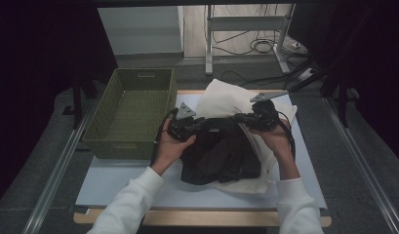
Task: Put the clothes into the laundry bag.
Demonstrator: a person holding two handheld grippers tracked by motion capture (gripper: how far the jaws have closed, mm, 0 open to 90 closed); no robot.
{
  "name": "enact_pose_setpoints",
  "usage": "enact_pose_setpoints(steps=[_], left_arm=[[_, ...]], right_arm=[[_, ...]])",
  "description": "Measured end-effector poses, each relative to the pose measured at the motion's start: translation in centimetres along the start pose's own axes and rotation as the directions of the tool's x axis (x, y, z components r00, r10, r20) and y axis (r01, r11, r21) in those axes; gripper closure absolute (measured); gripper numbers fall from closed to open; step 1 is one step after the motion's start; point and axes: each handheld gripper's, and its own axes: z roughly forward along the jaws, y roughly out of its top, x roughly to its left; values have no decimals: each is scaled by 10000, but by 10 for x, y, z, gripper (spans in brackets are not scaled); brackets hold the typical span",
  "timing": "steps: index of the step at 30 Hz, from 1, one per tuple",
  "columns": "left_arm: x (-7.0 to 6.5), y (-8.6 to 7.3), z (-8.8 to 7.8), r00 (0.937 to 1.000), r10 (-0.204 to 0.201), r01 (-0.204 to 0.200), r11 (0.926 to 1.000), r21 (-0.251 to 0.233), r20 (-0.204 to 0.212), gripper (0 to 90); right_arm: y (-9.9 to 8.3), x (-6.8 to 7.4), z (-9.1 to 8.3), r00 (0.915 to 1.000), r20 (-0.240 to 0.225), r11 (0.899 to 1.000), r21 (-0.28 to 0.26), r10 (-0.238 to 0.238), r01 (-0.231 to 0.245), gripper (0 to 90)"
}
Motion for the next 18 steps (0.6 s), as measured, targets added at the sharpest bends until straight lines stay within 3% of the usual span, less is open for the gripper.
enact_pose_setpoints(steps=[4,7,10,16,18], left_arm=[[-2,-14,18,9975,-188,146,9979,629,680,877],[-7,-18,26,9969,-69,6,9968,795,784,879],[-11,-19,33,9932,-290,187,9957,911,1126,887],[-25,-18,51,9944,520,-625,9913,1159,915,899],[-27,-15,58,9951,577,-671,9905,1204,803,900]], right_arm=[[0,0,0,10000,-31,10000,3,-2,2,874],[0,1,0,10000,-89,10000,-15,-32,32,874],[1,2,0,9999,-94,10000,-15,-62,62,874],[2,4,1,9998,-152,9999,17,-129,129,874],[2,5,1,9998,-167,9999,37,-125,126,875]])
